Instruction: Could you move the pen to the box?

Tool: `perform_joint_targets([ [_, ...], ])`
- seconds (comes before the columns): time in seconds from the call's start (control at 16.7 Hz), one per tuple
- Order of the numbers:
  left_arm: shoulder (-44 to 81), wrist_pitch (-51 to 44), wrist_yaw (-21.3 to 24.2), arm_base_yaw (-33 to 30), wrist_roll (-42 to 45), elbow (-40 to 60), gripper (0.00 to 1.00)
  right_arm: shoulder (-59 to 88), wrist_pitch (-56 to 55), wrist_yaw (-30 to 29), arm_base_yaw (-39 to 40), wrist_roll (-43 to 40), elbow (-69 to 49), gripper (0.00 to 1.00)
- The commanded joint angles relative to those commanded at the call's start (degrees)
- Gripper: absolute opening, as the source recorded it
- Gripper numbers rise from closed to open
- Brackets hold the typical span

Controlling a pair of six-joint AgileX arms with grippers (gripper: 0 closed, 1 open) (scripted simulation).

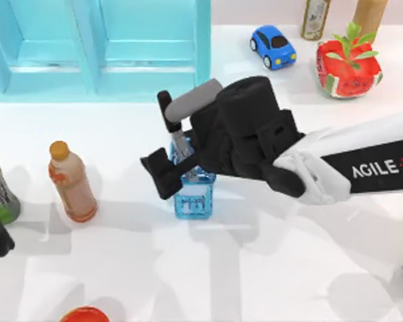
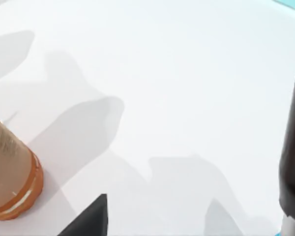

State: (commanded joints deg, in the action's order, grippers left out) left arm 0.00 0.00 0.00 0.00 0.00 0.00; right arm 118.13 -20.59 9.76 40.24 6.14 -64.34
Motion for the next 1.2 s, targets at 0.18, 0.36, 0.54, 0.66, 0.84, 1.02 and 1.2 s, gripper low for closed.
perform_joint_targets([
  [0.18,0.0,0.0,0.0,0.0,0.0,0.0,1.0,-1.1,0.9,0.7,-0.5,-0.2,-0.1,0.0],
  [0.36,0.0,0.0,0.0,0.0,0.0,0.0,1.0,-5.9,6.6,3.8,-4.1,-2.3,-0.2,0.0],
  [0.54,0.0,0.0,0.0,0.0,0.0,0.0,1.0,-14.1,17.0,8.4,-9.7,-5.8,-0.8,0.0],
  [0.66,0.0,0.0,0.0,0.0,0.0,0.0,1.0,-20.3,24.5,11.7,-13.7,-8.2,-1.3,0.0],
  [0.84,0.0,0.0,0.0,0.0,0.0,0.0,1.0,-27.5,32.5,15.9,-18.7,-11.3,-1.5,0.0],
  [1.02,0.0,0.0,0.0,0.0,0.0,0.0,1.0,-29.8,34.9,17.5,-20.5,-12.4,-1.5,0.0],
  [1.2,0.0,0.0,0.0,0.0,0.0,0.0,1.0,-29.6,34.8,17.5,-20.2,-12.1,-1.5,0.0],
])
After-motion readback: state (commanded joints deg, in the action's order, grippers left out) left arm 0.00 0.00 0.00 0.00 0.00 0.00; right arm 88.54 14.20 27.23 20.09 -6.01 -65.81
